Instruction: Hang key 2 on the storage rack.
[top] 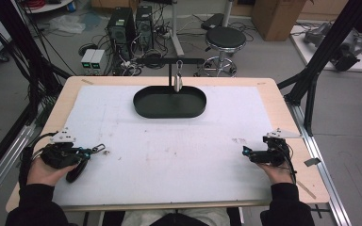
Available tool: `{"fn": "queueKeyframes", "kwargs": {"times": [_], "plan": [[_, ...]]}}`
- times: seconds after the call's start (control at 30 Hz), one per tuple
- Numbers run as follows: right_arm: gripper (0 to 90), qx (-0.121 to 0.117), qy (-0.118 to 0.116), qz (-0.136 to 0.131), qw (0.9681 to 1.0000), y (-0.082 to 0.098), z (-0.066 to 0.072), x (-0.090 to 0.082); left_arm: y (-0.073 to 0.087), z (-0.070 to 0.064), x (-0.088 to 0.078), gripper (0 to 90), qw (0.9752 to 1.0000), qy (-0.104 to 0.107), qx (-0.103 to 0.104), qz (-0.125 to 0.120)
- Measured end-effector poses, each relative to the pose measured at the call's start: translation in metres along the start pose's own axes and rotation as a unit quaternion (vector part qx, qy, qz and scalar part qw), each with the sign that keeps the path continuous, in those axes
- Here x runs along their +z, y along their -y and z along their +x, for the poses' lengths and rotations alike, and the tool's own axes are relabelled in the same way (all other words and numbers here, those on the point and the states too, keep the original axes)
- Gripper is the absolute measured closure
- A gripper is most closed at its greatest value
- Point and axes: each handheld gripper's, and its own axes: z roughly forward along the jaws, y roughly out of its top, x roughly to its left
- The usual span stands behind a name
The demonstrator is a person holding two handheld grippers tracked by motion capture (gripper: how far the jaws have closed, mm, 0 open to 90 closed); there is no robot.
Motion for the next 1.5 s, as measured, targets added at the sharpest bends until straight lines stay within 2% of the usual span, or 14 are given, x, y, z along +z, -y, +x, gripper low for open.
{"fn": "queueKeyframes", "kwargs": {"times": [0.13, 0.27, 0.4, 0.6, 0.83, 1.1, 1.27, 1.5], "plan": [[0.7, 0.003, -0.004, -0.004, 1.0000, 0.000, 0.001, 0.000, -0.008, -0.003, 0.000, 85.6, 1.0000, -0.003, 0.002, 0.005], [0.7, -0.002, -0.008, -0.006, 0.9999, 0.000, 0.002, 0.000, -0.020, -0.005, -0.003, 85.6, 0.9999, 0.005, 0.005, -0.008], [0.7, -0.004, -0.010, -0.012, 0.9999, 0.000, 0.001, -0.001, -0.036, -0.005, -0.006, 85.6, 0.9996, -0.006, 0.018, -0.020], [0.7, 0.003, -0.014, -0.016, 0.9998, 0.002, -0.001, -0.002, -0.058, -0.005, -0.004, 85.7, 0.9988, -0.019, 0.042, -0.018], [0.7, 0.000, -0.021, -0.016, 0.9997, 0.004, 0.002, -0.001, -0.087, -0.004, -0.003, 85.7, 0.9976, -0.018, 0.067, -0.004], [0.7, 0.003, -0.019, -0.022, 0.9996, 0.004, 0.000, -0.004, -0.107, 0.008, -0.004, 85.7, 0.9980, -0.013, 0.057, -0.022], [0.7, 0.005, -0.021, -0.026, 0.9994, 0.004, -0.001, -0.004, -0.120, 0.013, -0.001, 85.6, 0.9979, -0.018, 0.058, -0.022], [0.7, 0.009, -0.022, -0.034, 0.9991, 0.005, -0.003, -0.007, -0.141, 0.028, -0.004, 85.7, 0.9976, -0.031, 0.048, -0.039]]}}
